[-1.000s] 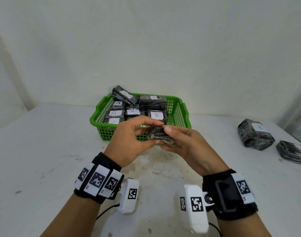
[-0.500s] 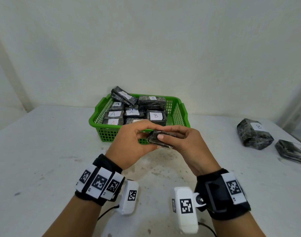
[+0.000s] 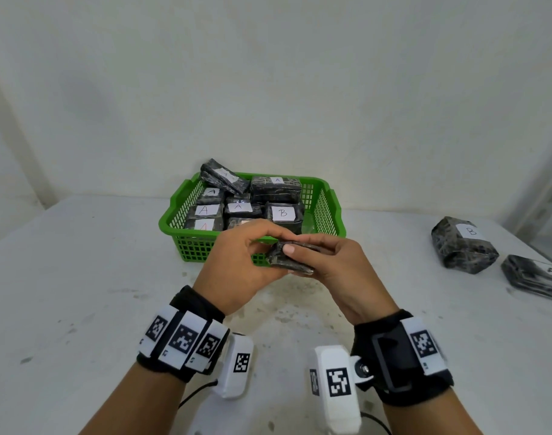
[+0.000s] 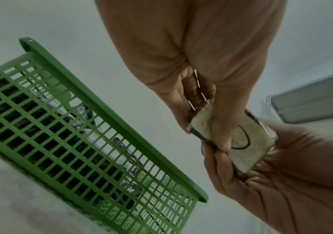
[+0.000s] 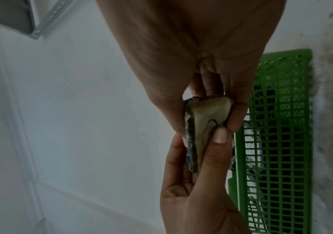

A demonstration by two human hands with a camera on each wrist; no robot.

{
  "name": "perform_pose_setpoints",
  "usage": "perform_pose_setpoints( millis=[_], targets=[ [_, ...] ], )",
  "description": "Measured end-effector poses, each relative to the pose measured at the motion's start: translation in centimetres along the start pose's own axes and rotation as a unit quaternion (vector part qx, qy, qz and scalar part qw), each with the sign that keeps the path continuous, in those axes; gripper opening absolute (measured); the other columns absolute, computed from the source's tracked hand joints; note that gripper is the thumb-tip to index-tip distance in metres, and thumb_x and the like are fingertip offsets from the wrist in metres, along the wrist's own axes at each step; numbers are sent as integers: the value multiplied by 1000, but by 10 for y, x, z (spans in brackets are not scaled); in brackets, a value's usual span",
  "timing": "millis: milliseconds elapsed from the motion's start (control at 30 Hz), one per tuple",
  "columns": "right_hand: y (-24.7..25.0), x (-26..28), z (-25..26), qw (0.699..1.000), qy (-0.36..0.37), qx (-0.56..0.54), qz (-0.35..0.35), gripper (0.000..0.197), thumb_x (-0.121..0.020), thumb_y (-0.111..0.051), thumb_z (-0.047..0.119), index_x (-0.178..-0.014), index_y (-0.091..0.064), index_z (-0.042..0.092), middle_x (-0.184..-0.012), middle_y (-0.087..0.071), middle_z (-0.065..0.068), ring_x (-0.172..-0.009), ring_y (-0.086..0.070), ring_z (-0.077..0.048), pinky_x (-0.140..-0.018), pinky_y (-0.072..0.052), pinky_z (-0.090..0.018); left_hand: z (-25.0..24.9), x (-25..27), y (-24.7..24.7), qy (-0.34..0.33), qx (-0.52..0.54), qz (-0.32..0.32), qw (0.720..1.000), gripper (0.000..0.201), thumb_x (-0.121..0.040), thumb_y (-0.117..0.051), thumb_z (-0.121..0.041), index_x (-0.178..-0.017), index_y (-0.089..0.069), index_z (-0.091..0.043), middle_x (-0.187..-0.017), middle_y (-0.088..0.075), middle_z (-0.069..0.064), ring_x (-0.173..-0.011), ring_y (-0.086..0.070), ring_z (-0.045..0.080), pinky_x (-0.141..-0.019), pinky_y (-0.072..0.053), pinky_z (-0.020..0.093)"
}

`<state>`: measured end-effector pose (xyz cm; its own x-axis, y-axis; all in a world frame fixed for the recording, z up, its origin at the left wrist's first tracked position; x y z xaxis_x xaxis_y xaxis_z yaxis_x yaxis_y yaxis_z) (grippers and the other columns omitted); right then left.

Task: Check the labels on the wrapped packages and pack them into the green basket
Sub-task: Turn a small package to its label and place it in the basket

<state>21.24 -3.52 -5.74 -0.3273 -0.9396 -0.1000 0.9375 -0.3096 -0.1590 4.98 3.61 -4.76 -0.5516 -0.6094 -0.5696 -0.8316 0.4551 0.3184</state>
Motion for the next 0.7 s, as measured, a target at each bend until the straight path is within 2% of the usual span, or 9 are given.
perform_pose_setpoints(
  millis=[133,267,367,400,467,533,633,700],
  targets=[
    [1,0,1,1000,-9,4,-7,35,-81,-84,4,-113,-72,0,-105,-80,-17,-102,-78,-30,-88,-64,-37,1,-1,3,-3,3,-10,1000,39,-69,-86,0,-103,-74,-15,-101,-71,-9,-102,-69,15,-87,-58,26],
    [8,1,5,1000,-12,-16,5,30,-85,-78,-4,-113,-70,3,-112,-76,-26,-108,-75,-39,-89,-63,-43,0,-1,7,-3,-6,-17,1000,43,-67,-88,-1,-104,-73,-18,-105,-70,-9,-106,-68,14,-89,-59,29],
    [13,2,7,999,30,29,-8,35,-82,-82,-4,-114,-73,8,-113,-76,-15,-105,-76,-35,-90,-63,-50,0,0,6,19,4,17,1000,61,-67,-91,-15,-122,-66,-22,-121,-64,-10,-119,-61,10,-96,-55,28],
    [15,2,9,998,47,45,-6,39,-81,-83,-4,-115,-73,10,-112,-77,-9,-102,-77,-33,-89,-64,-49,1,0,5,35,11,21,999,67,-68,-90,-20,-128,-62,-25,-126,-62,-12,-124,-58,7,-98,-54,28],
    [17,4,12,995,77,65,14,45,-77,-85,-3,-117,-73,14,-112,-77,-2,-101,-77,-29,-85,-64,-39,5,0,5,56,17,17,998,63,-76,-86,-20,-132,-59,-28,-129,-63,-13,-125,-58,6,-100,-54,34],
    [18,4,14,993,87,77,34,53,-73,-89,4,-121,-72,18,-118,-76,-1,-106,-76,-25,-87,-63,-35,6,0,7,63,7,4,998,54,-78,-84,-15,-127,-64,-26,-122,-69,-11,-116,-64,8,-97,-56,38],
    [17,3,11,996,44,59,50,66,-70,-96,23,-130,-69,23,-128,-73,-6,-114,-74,-25,-95,-61,-43,4,-1,8,55,13,-17,998,50,-74,-86,-10,-119,-68,-22,-115,-72,-8,-108,-69,10,-93,-58,35],
    [13,4,11,998,-2,26,51,59,-74,-90,33,-126,-72,14,-121,-76,-11,-115,-73,-30,-98,-60,-45,1,-1,6,34,15,-17,999,52,-71,-87,-6,-117,-69,-20,-115,-71,-8,-110,-68,12,-95,-57,34]
  ],
)
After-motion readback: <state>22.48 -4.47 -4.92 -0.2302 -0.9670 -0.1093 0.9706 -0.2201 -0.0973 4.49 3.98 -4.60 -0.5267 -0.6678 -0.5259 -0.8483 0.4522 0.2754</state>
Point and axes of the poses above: each hand's wrist, its own x-axis away from the middle knuckle, its own y-axis out of the back of the hand, z = x × y, the point moved 1 cm from there along -x, towards the middle knuckle
